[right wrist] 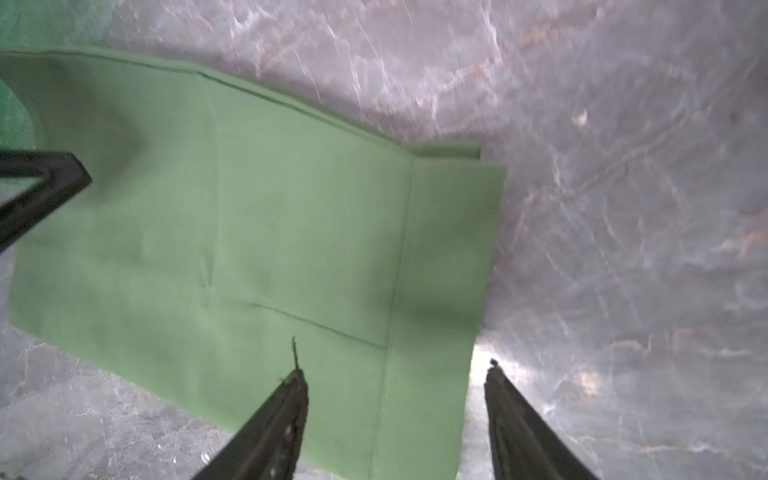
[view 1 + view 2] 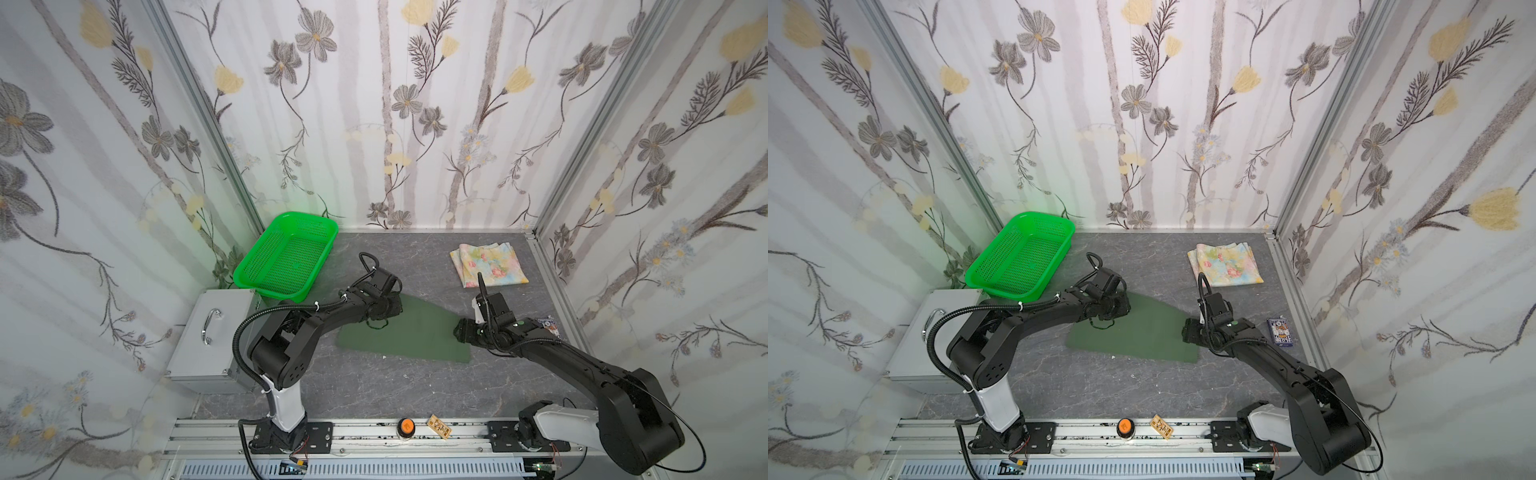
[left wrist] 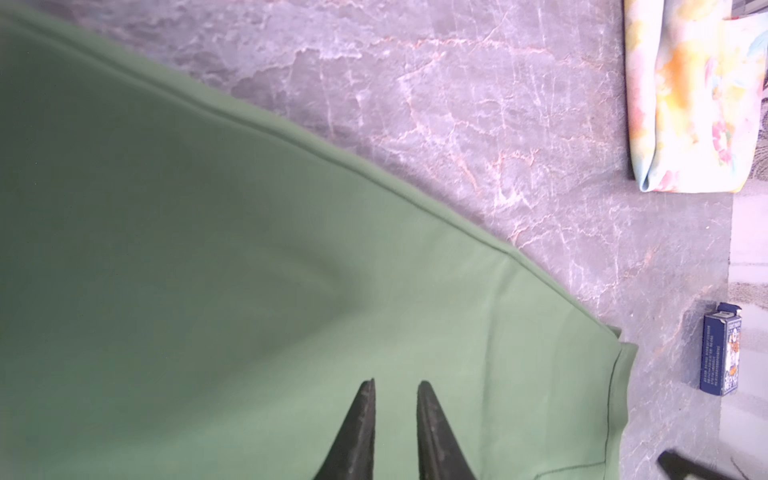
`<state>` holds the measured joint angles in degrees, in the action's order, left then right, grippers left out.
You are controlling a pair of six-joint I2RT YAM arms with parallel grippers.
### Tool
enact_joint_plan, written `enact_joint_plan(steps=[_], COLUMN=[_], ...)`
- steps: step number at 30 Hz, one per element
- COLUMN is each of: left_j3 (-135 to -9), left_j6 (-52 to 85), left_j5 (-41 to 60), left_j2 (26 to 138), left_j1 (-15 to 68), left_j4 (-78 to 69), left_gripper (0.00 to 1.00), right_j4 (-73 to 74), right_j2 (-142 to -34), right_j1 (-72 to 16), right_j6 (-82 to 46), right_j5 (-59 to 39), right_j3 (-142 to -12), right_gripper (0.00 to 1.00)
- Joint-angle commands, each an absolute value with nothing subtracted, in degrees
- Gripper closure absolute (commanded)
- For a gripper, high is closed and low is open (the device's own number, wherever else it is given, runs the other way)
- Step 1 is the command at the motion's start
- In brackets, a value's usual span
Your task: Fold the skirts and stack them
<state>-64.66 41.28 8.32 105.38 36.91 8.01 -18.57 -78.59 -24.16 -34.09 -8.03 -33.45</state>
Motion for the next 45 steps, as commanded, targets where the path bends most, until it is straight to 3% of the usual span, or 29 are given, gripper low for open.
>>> enact_joint_plan(steps=[1, 8, 14, 25, 32, 33, 36, 39, 45], left_j3=[-67.4, -69.2, -67.7, -66.0, -66.0, -66.0, -66.0, -65.9, -65.8], left_j6=[39.1, 37.5, 36.9, 37.6, 37.4, 37.4, 37.4, 37.4, 37.2], left_j5=[10.9, 11.6, 11.4, 11.5, 11.2, 11.2, 11.2, 11.2, 11.1], left_j2=[107.6, 110.6, 112.2, 113.7, 113.5, 113.6, 113.5, 113.5, 113.2], left_j1=[37.2, 37.1, 37.2, 38.5, 38.5, 38.5, 38.5, 38.5, 38.5], left_j4=[8.3, 8.3, 8.3, 8.2, 8.2, 8.2, 8.2, 8.2, 8.2], left_gripper=[0.79, 0.8, 0.81, 0.84, 0.84, 0.84, 0.84, 0.85, 0.85], right_j4=[-11.3, -2.2, 3.3, 1.6, -0.2, -1.3, -5.9, -9.1, -9.6], right_j2=[-76.2, -77.8, -83.6, -88.8, -89.5, -89.0, -87.2, -84.0, -83.9], right_j1=[-23.0, -20.4, -20.3, -21.2, -22.1, -22.2, -22.2, -22.1, -22.0], right_j6=[-38.0, -39.3, -40.0, -39.3, -39.3, -39.0, -37.5, -37.0, -37.4], right_j5=[-12.2, -17.9, -21.0, -16.8, -13.8, -13.3, -12.0, -9.8, -10.5], right_j3=[-28.9, -22.4, -22.6, -24.6, -25.6, -26.1, -28.1, -29.1, -28.9], right_gripper=[0.29, 0.31, 0.41, 0.42, 0.82, 0.82, 0.59, 0.51, 0.47])
